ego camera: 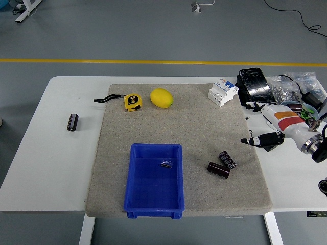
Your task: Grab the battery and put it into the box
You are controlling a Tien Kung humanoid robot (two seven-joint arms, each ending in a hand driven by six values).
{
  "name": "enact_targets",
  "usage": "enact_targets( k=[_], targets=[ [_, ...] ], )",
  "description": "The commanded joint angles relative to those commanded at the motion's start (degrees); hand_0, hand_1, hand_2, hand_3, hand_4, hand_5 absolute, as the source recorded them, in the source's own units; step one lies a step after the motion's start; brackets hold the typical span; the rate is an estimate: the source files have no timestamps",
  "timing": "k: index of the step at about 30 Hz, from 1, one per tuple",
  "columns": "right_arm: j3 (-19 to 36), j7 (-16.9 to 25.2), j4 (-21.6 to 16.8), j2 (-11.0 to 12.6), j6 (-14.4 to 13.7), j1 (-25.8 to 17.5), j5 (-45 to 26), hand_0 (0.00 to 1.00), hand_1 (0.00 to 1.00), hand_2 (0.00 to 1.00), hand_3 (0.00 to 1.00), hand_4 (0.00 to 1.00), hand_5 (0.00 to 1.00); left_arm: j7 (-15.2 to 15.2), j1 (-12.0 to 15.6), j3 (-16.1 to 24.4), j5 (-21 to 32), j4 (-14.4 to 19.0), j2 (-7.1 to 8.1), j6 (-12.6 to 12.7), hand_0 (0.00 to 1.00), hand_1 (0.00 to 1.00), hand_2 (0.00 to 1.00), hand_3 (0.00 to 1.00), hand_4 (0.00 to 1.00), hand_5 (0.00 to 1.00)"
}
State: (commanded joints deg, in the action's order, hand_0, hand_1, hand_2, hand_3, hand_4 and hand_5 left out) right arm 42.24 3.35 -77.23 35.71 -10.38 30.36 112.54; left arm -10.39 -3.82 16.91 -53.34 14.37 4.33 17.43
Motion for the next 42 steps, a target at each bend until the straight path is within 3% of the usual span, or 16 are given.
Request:
enact_targets(
  k=[9,26,33,42],
  targets=[
    [-9.38,0.79,0.16,1.74,2.39,4.33,17.46,0.579,0.698,0.813,0.886,0.998,0.23,-0.3,0.1,0.24,-0.31,0.01,0.17,-0.22,0.68,0.635,0.693,0.632,0.628,0.72],
    [-19.19,1.18,1.43,0.33,4.0,10.26,17.46,0.508,0.661,0.793,0.84,0.998,0.197,-1.01,-0.18,0.72,-1.41,0.03,0.45,-0.46,0.68,0.635,0.692,0.633,0.628,0.719],
    [-23.35,0.8,5.29,-1.86,3.62,12.6,17.46,0.477,0.643,0.785,0.832,0.998,0.193,-1.45,-0.16,1.13,-2.29,0.13,0.55,-0.79,0.68,0.635,0.692,0.633,0.628,0.719],
    [-24.6,0.73,6.73,-3.1,4.0,13.28,17.46,0.474,0.64,0.772,0.827,0.998,0.192,-1.58,-0.12,1.39,-2.72,0.18,0.59,-0.9,0.681,0.634,0.692,0.633,0.627,0.717]
  ],
)
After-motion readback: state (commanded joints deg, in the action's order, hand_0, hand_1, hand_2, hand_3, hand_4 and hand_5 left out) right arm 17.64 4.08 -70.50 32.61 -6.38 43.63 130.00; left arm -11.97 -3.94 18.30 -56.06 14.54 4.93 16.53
